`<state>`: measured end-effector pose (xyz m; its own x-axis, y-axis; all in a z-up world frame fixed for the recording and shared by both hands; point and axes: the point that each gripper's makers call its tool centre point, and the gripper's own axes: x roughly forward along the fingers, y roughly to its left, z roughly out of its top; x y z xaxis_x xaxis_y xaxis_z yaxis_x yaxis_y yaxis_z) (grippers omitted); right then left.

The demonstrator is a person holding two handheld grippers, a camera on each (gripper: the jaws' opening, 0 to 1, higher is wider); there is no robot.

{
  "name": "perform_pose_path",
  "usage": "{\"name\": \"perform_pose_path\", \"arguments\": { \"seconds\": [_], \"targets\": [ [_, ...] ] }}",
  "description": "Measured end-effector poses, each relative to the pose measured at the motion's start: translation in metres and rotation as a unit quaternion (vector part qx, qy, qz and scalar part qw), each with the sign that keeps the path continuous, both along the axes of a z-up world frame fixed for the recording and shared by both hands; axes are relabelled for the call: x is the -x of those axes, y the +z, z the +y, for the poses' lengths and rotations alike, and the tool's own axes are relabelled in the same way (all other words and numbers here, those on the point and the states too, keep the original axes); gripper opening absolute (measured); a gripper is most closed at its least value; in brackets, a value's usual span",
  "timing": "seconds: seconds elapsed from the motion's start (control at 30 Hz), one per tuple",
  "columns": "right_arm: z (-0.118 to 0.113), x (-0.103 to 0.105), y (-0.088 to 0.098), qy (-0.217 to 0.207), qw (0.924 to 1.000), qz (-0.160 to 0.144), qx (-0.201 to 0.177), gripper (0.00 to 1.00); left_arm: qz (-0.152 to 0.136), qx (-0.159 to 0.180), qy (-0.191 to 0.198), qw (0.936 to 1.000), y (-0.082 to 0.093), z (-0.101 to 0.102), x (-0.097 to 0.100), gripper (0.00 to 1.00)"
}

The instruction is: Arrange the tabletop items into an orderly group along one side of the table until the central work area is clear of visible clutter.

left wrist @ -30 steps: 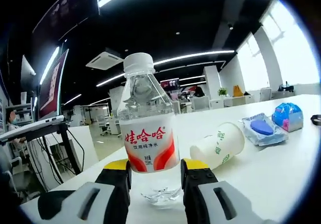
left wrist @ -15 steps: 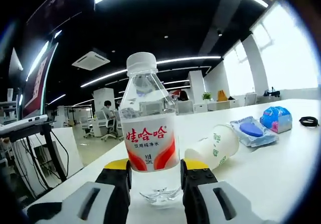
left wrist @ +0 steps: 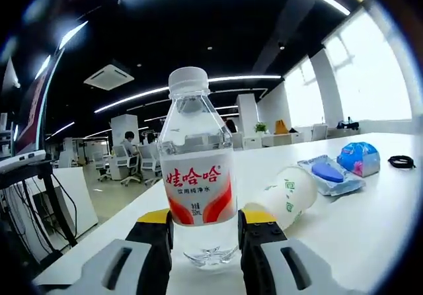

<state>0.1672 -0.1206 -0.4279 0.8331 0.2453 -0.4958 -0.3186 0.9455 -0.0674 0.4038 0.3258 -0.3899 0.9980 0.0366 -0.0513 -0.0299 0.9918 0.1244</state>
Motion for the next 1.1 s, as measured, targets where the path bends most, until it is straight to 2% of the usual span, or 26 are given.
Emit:
{"name": "perform_pose_path", "arguments": {
  "seconds": [0.47,0.93,1.0,1.03,1.1],
  "targets": [
    [-0.002,-0.003,0.002,-0.007,1.0000,-0.003,-0.004,0.67,0.005,0.003,-0.001,1.0000,-0.001,0.001,-0.013,0.37],
    [-0.005,-0.004,0.002,-0.010,0.9999,-0.001,-0.003,0.67,0.008,-0.004,-0.001,1.0000,-0.002,0.002,-0.017,0.38],
    [-0.004,-0.004,0.001,-0.009,0.9999,0.000,-0.005,0.67,0.007,-0.014,-0.005,0.9999,-0.002,0.001,-0.017,0.39],
    [-0.004,-0.004,0.001,-0.009,0.9999,0.001,-0.005,0.67,0.026,-0.044,-0.008,0.9987,-0.007,0.002,-0.014,0.40],
    [-0.005,-0.004,0.001,-0.009,1.0000,0.003,-0.002,0.67,0.056,-0.073,-0.013,0.9957,-0.016,0.000,-0.010,0.40]
  ]
}}
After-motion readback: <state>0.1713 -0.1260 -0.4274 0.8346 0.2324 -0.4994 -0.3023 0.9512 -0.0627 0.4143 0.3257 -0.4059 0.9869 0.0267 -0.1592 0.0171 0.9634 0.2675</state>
